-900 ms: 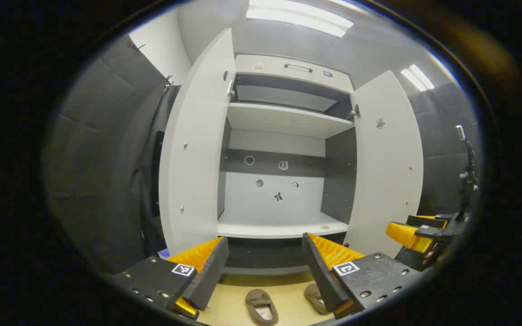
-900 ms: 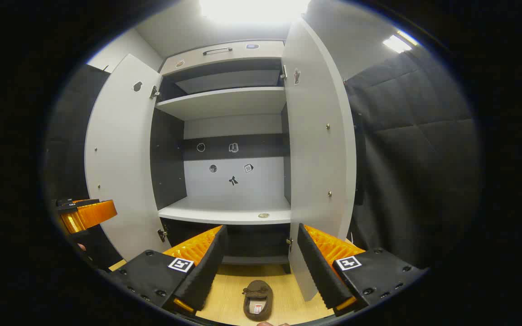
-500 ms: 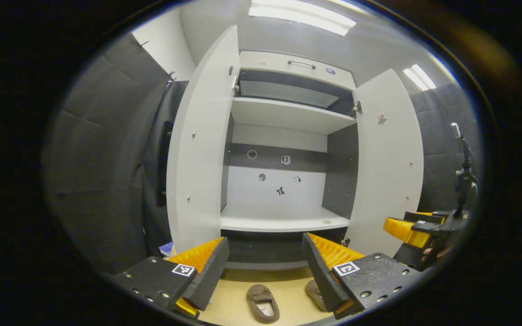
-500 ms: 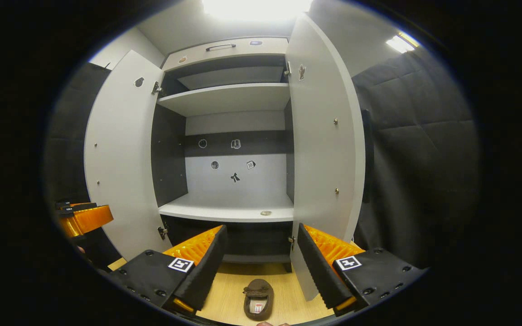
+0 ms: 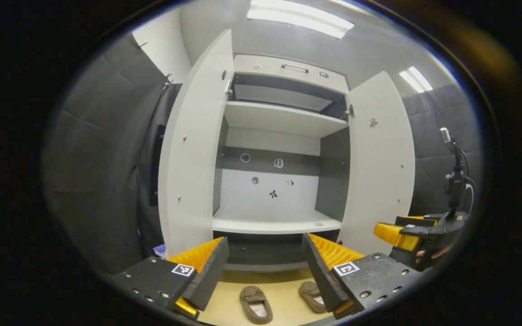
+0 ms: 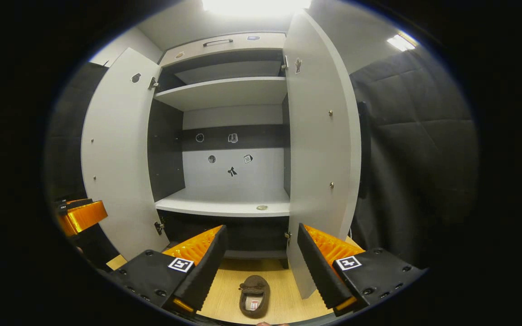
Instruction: Grab one shoe with the right hand and put it into the shoe cabinet, grab the other shoe with the left hand and put it into the shoe cabinet; then close the right door with the right hand and the left door with the left hand.
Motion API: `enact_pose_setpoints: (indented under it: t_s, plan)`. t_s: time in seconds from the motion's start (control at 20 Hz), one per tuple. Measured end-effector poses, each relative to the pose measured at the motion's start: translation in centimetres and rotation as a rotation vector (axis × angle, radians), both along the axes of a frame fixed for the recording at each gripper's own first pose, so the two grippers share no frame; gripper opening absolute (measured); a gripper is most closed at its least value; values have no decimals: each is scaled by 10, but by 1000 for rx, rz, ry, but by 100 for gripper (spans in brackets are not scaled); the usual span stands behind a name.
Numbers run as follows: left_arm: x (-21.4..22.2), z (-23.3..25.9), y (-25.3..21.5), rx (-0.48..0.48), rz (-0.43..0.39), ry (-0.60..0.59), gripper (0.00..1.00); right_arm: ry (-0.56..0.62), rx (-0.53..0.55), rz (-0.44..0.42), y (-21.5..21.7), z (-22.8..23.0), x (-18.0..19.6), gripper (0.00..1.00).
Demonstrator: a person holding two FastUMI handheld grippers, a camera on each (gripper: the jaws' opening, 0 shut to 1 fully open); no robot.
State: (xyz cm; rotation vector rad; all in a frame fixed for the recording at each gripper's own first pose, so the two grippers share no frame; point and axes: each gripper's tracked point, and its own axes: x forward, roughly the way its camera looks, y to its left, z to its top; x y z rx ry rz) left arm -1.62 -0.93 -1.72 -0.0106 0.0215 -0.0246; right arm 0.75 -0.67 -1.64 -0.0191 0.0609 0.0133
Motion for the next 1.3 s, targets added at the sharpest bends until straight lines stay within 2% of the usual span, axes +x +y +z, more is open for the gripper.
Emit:
enact_pose_setpoints:
  t_s: [0.05,0.2,0.25,0.35,0.45,0.6,0.8,0.95,1.0,1.1,1.3]
  plan:
    - [-2,-3,2,-4,6,11,94,14,1,4,0,-2,1,98]
    - [-7,-12,7,-32,20,39,94,38,-37,41,2,-4,4,98]
    - [-7,-15,9,-38,25,51,99,57,-35,54,3,-6,7,98]
    - [-9,-21,11,-43,34,67,91,125,-19,77,3,-20,14,98]
    - [-12,-28,11,-47,32,80,94,195,-29,51,-7,-42,25,99]
    - [-18,-39,8,-42,26,103,94,271,0,63,-6,-68,35,99]
    - [-24,-48,7,-56,29,122,94,370,64,111,18,-100,37,98]
    - [-27,-54,9,-71,36,136,94,493,95,157,38,-138,36,98]
    - [-28,-56,10,-70,40,139,89,521,93,168,43,-149,38,98]
    - [-31,-58,15,-63,48,141,99,570,85,181,47,-170,40,98]
    - [-34,-66,24,-71,75,161,99,640,105,190,55,-201,43,99]
